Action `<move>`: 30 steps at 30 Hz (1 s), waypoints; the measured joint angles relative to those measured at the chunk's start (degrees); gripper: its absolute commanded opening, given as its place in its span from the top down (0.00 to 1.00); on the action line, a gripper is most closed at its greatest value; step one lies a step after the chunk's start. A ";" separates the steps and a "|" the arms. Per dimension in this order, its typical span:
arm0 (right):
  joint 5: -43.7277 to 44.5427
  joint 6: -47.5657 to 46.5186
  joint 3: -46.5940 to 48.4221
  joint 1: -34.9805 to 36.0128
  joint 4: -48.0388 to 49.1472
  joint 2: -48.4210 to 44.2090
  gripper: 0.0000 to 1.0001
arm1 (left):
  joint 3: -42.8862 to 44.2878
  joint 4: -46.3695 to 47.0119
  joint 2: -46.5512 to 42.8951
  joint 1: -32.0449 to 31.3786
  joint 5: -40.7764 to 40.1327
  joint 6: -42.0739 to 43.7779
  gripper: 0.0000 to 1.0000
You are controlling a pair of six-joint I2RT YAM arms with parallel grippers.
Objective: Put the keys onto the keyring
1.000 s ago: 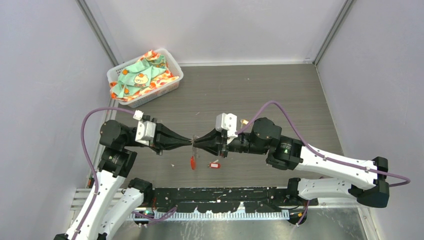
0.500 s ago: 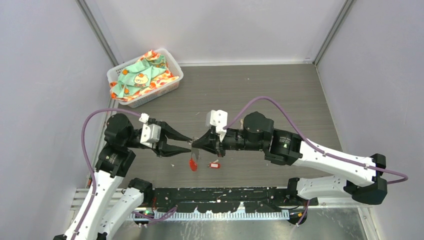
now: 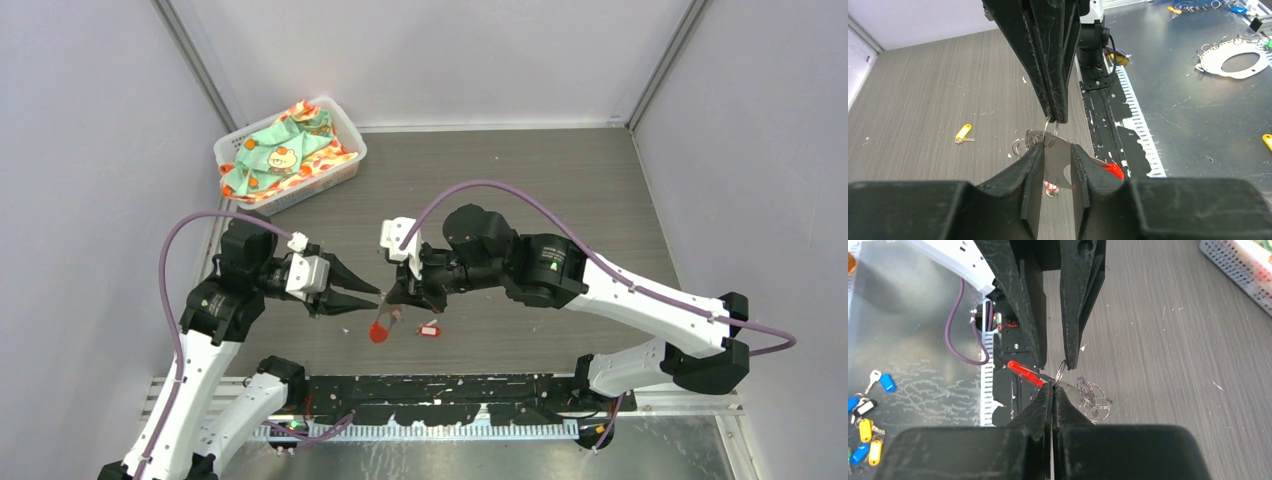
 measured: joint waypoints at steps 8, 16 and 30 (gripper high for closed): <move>-1.90 -1.20 1.46 0.00 -4.44 1.90 0.99 | 0.20 -1.75 0.48 0.00 2.25 1.53 0.86; -3.02 -2.03 2.25 0.00 -4.44 2.32 0.99 | 0.20 -2.78 0.59 -0.31 3.26 2.51 0.69; -4.57 -2.23 2.78 0.00 -3.78 2.91 0.99 | 0.20 -4.85 0.59 -0.61 3.13 5.33 0.95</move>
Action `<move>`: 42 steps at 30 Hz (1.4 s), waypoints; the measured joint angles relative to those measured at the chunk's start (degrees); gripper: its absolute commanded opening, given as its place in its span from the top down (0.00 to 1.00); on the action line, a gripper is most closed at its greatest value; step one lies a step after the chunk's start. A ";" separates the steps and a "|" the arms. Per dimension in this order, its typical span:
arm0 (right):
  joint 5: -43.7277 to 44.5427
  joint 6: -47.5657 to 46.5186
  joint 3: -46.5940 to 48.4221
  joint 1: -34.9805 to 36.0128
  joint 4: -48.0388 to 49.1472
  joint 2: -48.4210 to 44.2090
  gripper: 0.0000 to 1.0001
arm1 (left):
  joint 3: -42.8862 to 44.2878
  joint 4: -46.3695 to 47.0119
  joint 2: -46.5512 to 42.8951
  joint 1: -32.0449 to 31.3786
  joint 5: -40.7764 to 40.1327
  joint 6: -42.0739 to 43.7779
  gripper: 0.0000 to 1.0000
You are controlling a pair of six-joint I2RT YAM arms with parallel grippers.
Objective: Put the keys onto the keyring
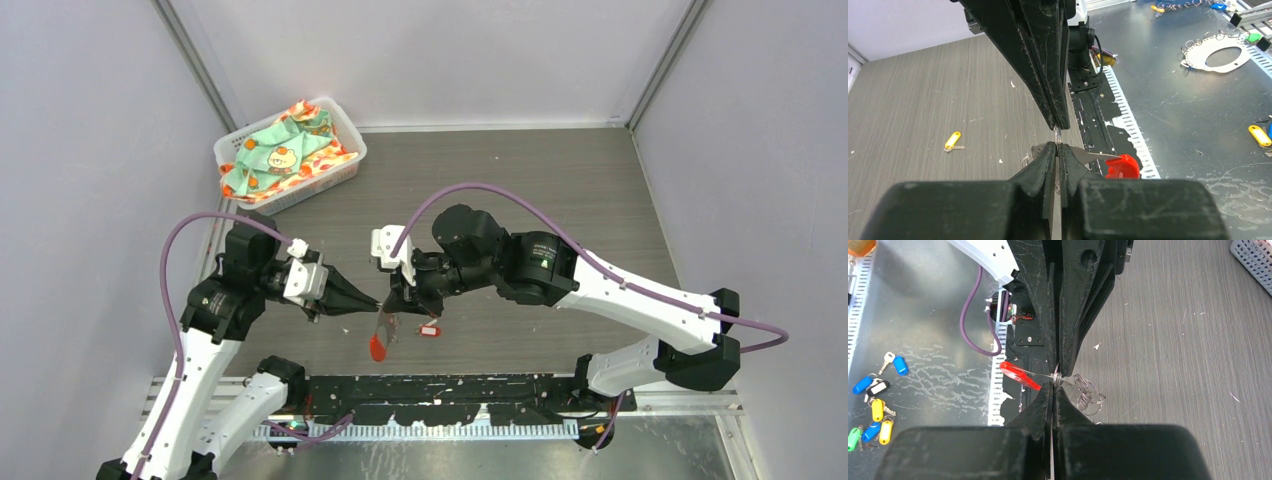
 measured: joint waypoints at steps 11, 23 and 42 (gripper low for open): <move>0.28 0.83 -1.33 0.00 2.54 -0.15 0.67 | -0.11 -2.05 -0.04 -0.28 -0.46 5.97 1.00; 11.69 3.76 -14.62 -1.42 10.14 -14.05 0.53 | -0.28 -14.69 2.47 -1.18 -4.68 31.17 1.00; 13.38 10.99 -44.85 -8.22 26.27 -14.84 0.41 | -0.52 -14.99 -2.25 -2.34 -6.95 28.35 1.00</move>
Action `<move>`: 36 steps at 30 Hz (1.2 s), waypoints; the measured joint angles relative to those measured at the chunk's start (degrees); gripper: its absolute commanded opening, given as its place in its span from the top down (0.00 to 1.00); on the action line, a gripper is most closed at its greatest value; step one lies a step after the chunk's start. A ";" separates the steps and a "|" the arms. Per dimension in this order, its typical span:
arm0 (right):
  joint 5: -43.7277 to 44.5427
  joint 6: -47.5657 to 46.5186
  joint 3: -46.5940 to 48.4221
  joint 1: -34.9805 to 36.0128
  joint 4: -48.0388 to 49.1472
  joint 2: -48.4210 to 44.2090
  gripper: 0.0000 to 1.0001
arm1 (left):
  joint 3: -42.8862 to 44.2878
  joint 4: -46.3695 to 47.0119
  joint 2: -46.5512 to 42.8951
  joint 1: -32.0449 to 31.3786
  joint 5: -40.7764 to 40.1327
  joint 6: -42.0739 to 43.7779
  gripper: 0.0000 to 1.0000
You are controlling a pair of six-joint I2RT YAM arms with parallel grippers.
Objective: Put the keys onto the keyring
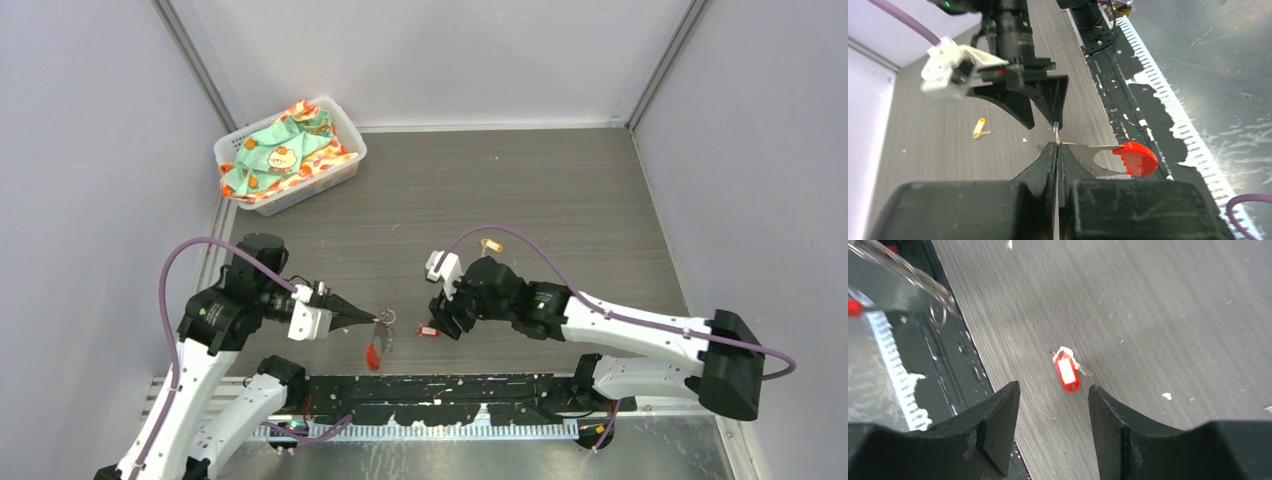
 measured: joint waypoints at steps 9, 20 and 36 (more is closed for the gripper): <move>-2.58 -1.55 -4.59 0.00 11.50 10.99 0.36 | -3.13 -0.44 -3.89 0.00 -0.70 -6.54 1.00; -6.86 -4.85 -6.84 -1.55 20.83 18.73 0.33 | -4.17 -4.33 -5.81 0.00 -1.92 -7.28 1.00; -17.40 -14.88 -5.92 -6.58 24.04 28.76 0.36 | -4.17 -4.46 -6.38 0.00 -1.99 -8.74 1.00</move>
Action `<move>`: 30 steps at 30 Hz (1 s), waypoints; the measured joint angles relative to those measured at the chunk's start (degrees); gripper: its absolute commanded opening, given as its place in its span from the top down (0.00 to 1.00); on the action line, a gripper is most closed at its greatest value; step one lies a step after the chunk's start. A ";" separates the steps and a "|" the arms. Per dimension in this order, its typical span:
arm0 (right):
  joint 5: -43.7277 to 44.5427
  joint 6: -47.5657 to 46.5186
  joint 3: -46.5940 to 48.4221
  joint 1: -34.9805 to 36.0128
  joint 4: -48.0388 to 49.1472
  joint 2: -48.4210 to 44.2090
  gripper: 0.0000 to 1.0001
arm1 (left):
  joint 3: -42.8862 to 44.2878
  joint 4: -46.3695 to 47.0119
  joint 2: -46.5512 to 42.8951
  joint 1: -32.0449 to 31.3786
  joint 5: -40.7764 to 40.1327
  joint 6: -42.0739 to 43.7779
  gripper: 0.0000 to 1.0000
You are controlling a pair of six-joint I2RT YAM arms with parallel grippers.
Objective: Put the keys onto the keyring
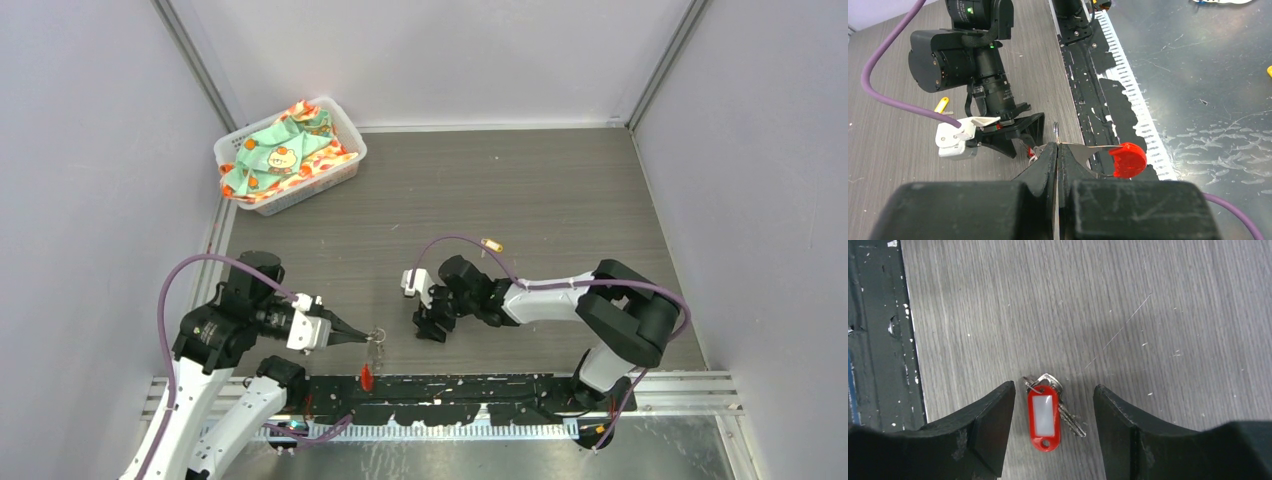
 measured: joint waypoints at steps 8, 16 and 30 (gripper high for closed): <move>-0.42 -1.46 1.27 -0.39 2.05 2.47 0.40 | 0.02 0.02 0.11 0.00 0.00 -0.11 1.00; -0.39 -2.78 2.36 -0.48 -0.24 2.82 0.79 | 0.35 0.22 0.81 0.00 -0.22 -0.31 1.00; 3.72 2.54 2.10 -0.48 1.81 2.36 0.99 | 0.35 0.90 0.96 0.00 -1.05 -0.85 1.00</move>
